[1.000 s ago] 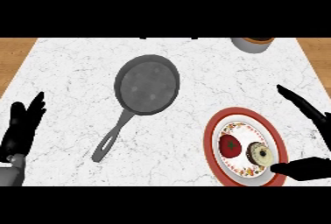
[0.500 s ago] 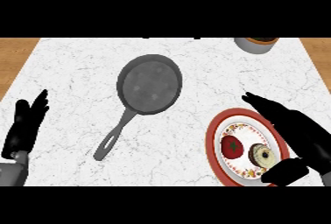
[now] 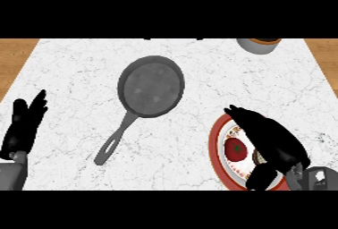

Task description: Pick the tomato from the plate and place it in the pan

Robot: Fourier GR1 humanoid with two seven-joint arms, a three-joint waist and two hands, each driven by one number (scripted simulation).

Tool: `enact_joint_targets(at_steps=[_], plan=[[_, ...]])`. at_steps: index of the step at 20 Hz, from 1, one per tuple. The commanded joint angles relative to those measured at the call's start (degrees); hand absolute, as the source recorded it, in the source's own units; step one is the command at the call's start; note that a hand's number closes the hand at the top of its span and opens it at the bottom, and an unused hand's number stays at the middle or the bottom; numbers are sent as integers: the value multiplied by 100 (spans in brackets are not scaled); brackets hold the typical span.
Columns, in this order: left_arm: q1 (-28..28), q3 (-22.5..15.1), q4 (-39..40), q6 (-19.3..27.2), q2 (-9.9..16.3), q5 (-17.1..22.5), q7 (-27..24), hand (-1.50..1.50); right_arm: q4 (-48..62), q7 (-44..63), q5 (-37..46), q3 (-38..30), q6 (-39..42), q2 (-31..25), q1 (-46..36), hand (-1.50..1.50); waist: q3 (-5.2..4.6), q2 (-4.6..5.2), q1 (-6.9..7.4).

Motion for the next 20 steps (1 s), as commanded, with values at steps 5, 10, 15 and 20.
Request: enact_joint_targets(at_steps=[5,10,15,20], plan=[[429,120,-554,-65,-131,-218,112,0,482,-418,1214,83,-89,360,577,-150,5,-7,-10],[98,255,-123,-155,-283,-397,-7,0,924,-628,1619,-66,280,702,384,-150,4,0,-17],[-54,554,162,-336,-313,-456,-145,0,821,-652,1790,-349,631,1152,496,-150,3,-2,-27],[70,596,104,-280,-492,-612,-204,0,1162,-1368,2110,-600,415,1092,671,-150,4,0,-28]])
